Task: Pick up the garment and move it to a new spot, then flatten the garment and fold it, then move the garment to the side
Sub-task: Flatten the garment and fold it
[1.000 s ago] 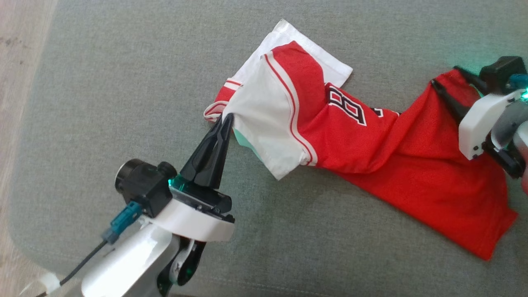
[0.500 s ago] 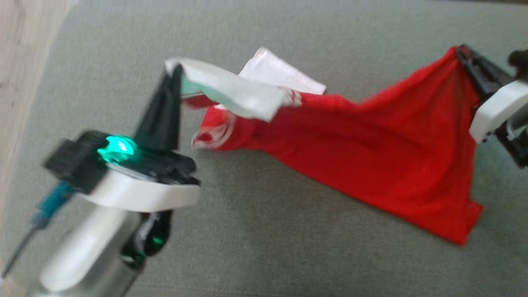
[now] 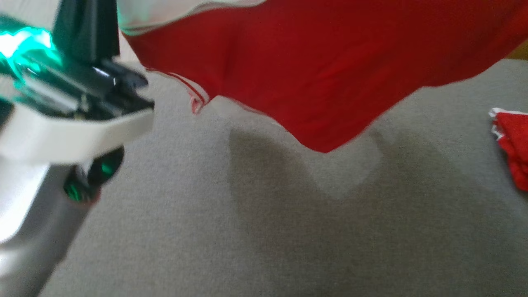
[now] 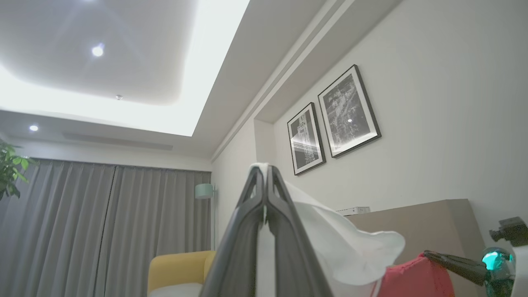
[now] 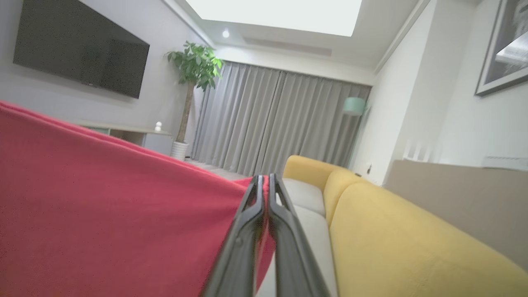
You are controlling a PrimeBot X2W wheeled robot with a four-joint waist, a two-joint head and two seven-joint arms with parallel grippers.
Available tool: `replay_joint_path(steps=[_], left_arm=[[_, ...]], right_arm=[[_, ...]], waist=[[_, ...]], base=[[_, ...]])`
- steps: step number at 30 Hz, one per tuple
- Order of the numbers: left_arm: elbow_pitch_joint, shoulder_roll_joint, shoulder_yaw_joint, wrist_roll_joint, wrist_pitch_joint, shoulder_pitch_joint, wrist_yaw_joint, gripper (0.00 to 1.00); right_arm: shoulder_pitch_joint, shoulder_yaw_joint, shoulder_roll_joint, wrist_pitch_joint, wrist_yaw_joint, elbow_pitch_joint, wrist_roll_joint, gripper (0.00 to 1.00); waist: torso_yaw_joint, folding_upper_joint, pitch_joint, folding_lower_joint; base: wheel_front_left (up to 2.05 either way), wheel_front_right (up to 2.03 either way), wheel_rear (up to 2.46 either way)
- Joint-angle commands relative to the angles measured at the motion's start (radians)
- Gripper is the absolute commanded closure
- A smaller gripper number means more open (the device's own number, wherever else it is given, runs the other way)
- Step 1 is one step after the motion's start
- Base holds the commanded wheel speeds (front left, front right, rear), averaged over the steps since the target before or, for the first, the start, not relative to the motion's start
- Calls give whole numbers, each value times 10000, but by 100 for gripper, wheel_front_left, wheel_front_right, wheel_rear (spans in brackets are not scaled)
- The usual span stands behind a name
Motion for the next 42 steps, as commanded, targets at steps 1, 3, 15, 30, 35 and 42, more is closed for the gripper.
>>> replay_joint_path(steps=[1,3,15,30,35,42], left_arm=[[4,421,504,234,260,-1085,-69,100],[360,331,498,243,440,-1687,-157,100],[4382,-550,-90,133,1919,-5047,-856,100],[8681,-1951,-317,1279,-136,-8956,-1948,100],[8644,-1974,-264,1297,-255,-8350,-2284,100],[6799,-1430,-82,1581,-263,-5046,-2405,100]], right_arm=[[313,-468,-407,116,-7,-570,-145,100],[397,-971,-469,438,-7,-1095,-264,100],[-632,-1548,153,2452,-7,-1602,-1438,100],[-5497,-1897,1489,81,-7,1493,-4699,100],[-5157,-2247,1624,-82,-7,1694,-5196,100],[-2607,-2862,1665,-94,-7,1101,-5167,100]], waist=[[-217,-1,-266,3],[-285,-1,-352,3],[-299,-1,672,3],[-179,-1,4186,3],[-51,-1,4539,3],[50,-1,4316,3]], base=[[0,0,0],[0,0,0],[0,0,0],[0,0,0],[0,0,0],[0,0,0]])
